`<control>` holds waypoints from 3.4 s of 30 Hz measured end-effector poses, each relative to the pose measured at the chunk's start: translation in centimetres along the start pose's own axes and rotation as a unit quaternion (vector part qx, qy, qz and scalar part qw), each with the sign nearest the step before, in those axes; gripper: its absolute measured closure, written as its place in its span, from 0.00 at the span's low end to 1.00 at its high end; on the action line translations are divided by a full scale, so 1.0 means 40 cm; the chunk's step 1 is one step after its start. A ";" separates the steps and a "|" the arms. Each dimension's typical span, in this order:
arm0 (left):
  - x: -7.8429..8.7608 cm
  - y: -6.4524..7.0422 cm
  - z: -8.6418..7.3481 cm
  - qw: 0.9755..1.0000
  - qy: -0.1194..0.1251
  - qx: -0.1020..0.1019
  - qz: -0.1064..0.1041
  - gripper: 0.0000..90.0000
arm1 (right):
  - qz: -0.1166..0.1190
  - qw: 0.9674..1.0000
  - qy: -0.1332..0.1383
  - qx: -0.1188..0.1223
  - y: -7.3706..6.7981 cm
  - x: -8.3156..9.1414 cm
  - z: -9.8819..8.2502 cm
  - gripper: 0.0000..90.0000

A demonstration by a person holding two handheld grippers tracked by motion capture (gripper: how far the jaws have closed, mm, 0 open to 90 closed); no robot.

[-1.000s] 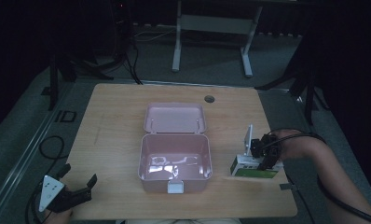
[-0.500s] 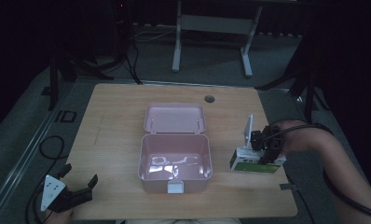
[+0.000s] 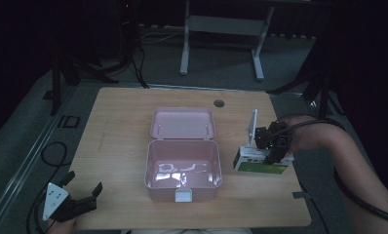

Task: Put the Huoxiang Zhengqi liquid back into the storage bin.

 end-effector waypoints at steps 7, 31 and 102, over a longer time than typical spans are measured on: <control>0.000 0.000 0.000 1.000 0.000 -0.001 0.000 0.00 | -0.004 1.000 0.004 0.010 -0.009 0.034 0.058 0.69; 0.001 -0.001 0.002 1.000 0.002 -0.003 -0.003 0.00 | 0.007 0.999 0.001 0.045 -0.062 0.071 0.260 0.69; 0.002 -0.003 0.005 1.000 0.006 -0.002 -0.004 0.00 | 0.068 0.995 -0.006 0.071 -0.151 -0.270 0.461 0.69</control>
Point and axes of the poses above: each handheld gripper's, and its own axes: x roughly backward along the jaws, z roughly out of its top, y roughly to its right, the point moved 7 cm from there along -x, roughly forward along the jaws, and after that the axes turned 10 degrees about -x, right-handed, at the moved point
